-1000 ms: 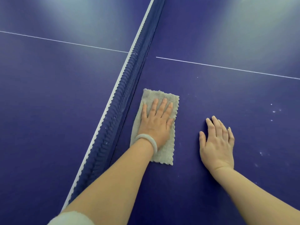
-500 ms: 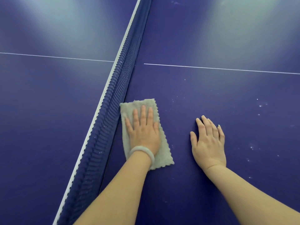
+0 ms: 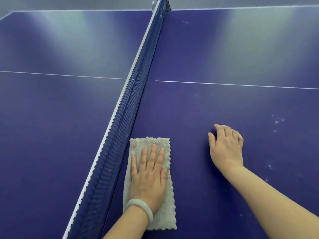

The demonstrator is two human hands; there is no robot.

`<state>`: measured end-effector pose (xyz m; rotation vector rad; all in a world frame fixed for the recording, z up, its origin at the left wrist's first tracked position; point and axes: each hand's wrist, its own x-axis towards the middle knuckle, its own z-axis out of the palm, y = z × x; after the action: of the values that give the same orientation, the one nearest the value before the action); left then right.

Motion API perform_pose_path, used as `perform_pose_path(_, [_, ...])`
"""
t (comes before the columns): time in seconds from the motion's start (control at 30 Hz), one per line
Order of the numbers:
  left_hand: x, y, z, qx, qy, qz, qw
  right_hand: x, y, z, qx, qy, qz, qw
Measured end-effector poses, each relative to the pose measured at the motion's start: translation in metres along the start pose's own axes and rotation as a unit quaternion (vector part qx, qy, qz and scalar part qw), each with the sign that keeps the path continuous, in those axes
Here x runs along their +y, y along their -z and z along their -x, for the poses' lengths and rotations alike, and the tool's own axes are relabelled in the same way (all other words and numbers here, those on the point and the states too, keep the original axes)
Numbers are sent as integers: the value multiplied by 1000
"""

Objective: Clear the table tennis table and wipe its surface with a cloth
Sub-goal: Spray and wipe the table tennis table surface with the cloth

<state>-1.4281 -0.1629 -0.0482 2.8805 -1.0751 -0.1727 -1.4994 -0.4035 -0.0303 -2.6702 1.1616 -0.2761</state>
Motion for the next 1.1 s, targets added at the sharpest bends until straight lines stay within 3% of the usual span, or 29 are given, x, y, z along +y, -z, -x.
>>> perform_pose_path(0.13, [-2,5,-43,6,48,6,999,6,-6,-30,-20,-63,1,998])
perform_pose_path(0.27, [-8,17,-109,-10,74,11,997,6,-18,-30,-5,-71,32,997])
perform_pose_path(0.57, [6,32,-274,-18,44,2,999,7,-20,-32,15,-76,32,996])
perform_pose_path(0.73, [59,33,-294,-47,-125,-26,991,7,-18,-34,-5,-80,38,996])
perform_pose_path(0.87, [71,27,-255,-55,-356,-62,931,6,-13,-33,-4,-84,21,996])
perform_pose_path(0.93, [57,29,-252,-63,-403,-47,912,5,-14,-33,-2,-85,19,996])
perform_pose_path(1.0, [47,31,-269,-53,-339,-52,938,6,-17,-33,8,-87,21,996])
perform_pose_path(1.1, [48,35,-304,-37,-120,-33,992,6,-18,-33,7,-86,22,996])
